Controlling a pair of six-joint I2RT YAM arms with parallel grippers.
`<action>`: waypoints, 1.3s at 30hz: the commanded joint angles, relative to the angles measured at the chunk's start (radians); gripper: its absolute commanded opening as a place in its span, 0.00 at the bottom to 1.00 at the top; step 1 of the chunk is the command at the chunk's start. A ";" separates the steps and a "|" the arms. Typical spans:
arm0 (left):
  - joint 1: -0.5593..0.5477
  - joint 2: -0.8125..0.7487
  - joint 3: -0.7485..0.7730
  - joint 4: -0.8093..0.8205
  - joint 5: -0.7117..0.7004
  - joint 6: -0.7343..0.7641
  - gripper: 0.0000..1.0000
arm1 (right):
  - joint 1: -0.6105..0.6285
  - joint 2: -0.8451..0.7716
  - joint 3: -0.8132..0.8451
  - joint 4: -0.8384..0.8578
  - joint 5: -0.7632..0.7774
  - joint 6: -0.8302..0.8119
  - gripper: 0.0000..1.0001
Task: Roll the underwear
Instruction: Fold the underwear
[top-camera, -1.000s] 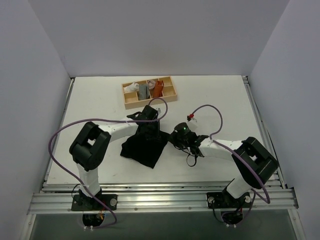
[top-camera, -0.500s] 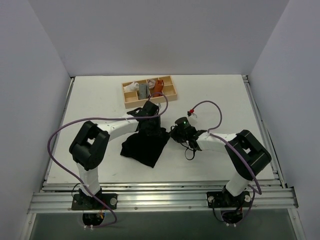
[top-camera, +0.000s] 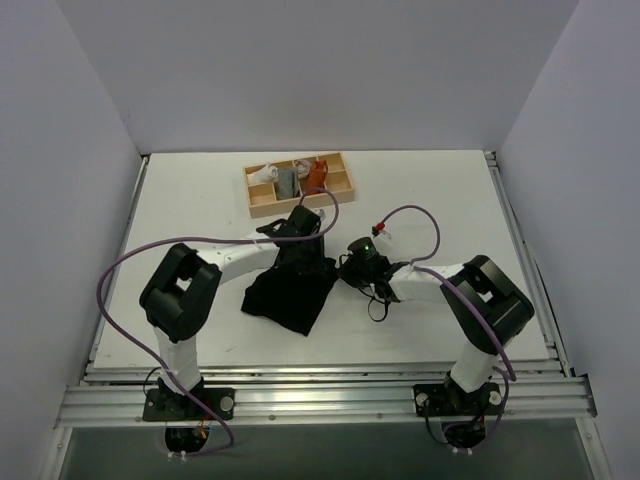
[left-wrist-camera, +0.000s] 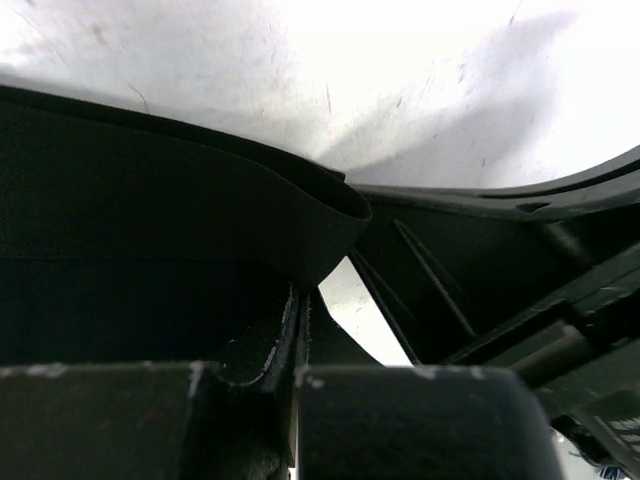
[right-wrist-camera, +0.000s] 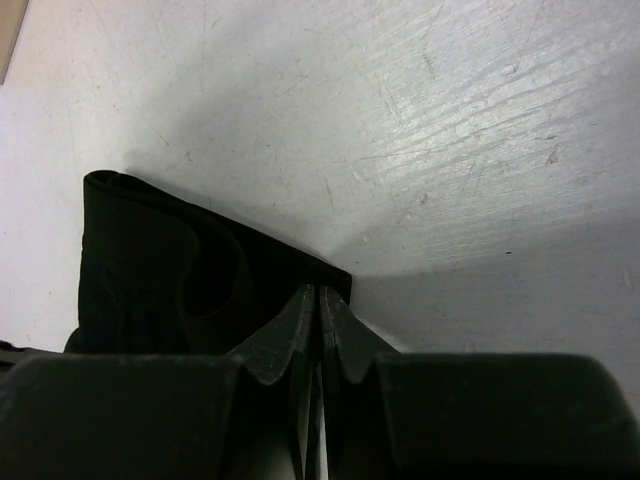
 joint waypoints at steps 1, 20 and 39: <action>-0.012 0.019 -0.020 0.082 0.036 -0.020 0.02 | -0.006 0.003 -0.017 0.002 0.003 0.009 0.03; -0.016 0.089 -0.015 0.089 0.042 -0.024 0.02 | -0.017 -0.109 -0.044 0.016 0.015 0.011 0.37; -0.013 0.089 0.040 0.050 0.039 -0.024 0.03 | 0.020 -0.015 -0.024 0.064 -0.014 -0.026 0.38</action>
